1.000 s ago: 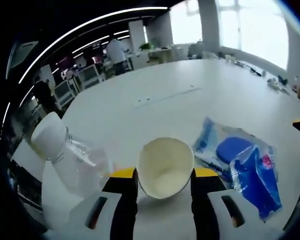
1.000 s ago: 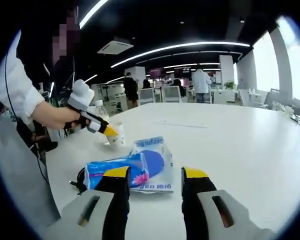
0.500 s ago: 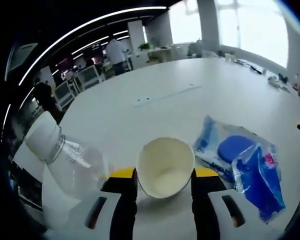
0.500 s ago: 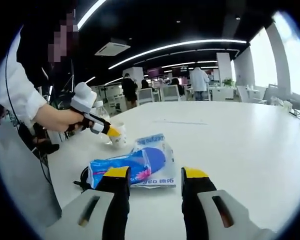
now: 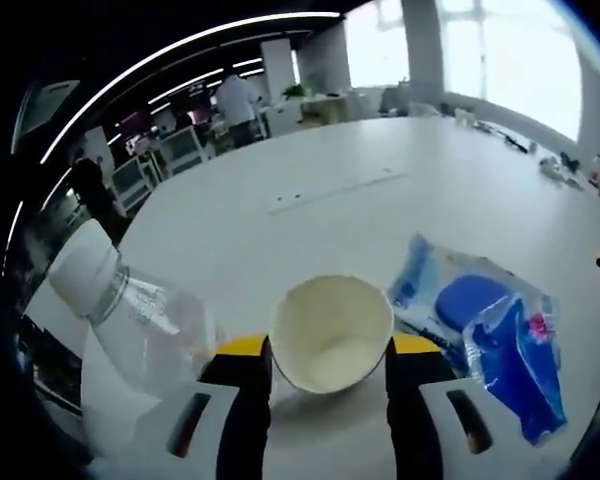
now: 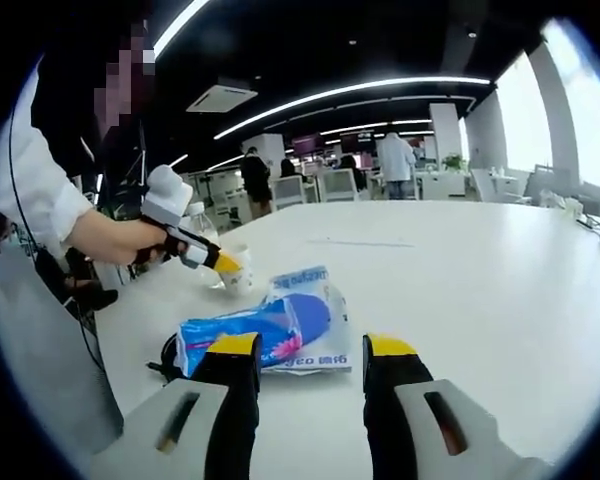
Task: Arrange the tabletop items into an orderly group along one side of the table until the central work area is clear of visible clutter.
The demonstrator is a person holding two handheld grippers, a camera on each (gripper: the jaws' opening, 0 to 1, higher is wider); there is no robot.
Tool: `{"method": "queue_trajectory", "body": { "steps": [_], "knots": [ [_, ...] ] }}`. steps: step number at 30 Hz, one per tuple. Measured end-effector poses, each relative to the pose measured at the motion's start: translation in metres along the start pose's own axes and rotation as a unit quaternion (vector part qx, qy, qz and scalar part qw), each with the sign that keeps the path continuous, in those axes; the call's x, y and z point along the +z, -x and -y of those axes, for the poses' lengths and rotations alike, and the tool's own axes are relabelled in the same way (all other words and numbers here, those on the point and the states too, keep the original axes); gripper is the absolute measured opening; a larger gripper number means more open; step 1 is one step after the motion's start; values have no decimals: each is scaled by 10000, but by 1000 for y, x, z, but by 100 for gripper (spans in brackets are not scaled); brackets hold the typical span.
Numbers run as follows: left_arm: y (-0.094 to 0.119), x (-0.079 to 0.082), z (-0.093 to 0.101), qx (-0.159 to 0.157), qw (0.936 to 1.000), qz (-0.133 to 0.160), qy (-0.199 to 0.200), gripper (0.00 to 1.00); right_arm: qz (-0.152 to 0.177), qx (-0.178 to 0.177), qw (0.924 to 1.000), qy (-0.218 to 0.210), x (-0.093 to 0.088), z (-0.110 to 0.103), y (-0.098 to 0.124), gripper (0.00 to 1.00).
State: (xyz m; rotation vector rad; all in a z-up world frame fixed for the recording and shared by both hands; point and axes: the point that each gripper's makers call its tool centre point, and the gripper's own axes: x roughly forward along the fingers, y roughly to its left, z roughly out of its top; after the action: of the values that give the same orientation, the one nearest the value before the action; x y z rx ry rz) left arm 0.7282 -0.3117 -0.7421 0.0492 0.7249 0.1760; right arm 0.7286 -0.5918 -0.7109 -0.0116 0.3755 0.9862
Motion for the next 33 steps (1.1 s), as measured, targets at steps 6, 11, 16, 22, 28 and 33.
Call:
{"method": "queue_trajectory", "body": {
  "steps": [6,11,16,22,28,33],
  "knots": [
    [-1,0,0,7,10000,-6,-15,43,-55,48,10000,-12,-3,-3,0,37],
    [0,1,1,-6,10000,12,-15,44,-82,67,9999,-18,-4,-6,0,37],
    [0,1,2,11,9999,33,-118,47,-97,90,9999,-28,-6,-8,0,37],
    [2,3,2,34,9999,58,-134,50,-97,92,9999,-40,-7,-10,1,37],
    [4,6,4,37,9998,115,-179,53,-110,88,9999,-45,-8,-9,2,37],
    [7,13,4,70,9995,207,-249,54,-107,91,9999,-56,-8,-9,3,37]
  ]
}}
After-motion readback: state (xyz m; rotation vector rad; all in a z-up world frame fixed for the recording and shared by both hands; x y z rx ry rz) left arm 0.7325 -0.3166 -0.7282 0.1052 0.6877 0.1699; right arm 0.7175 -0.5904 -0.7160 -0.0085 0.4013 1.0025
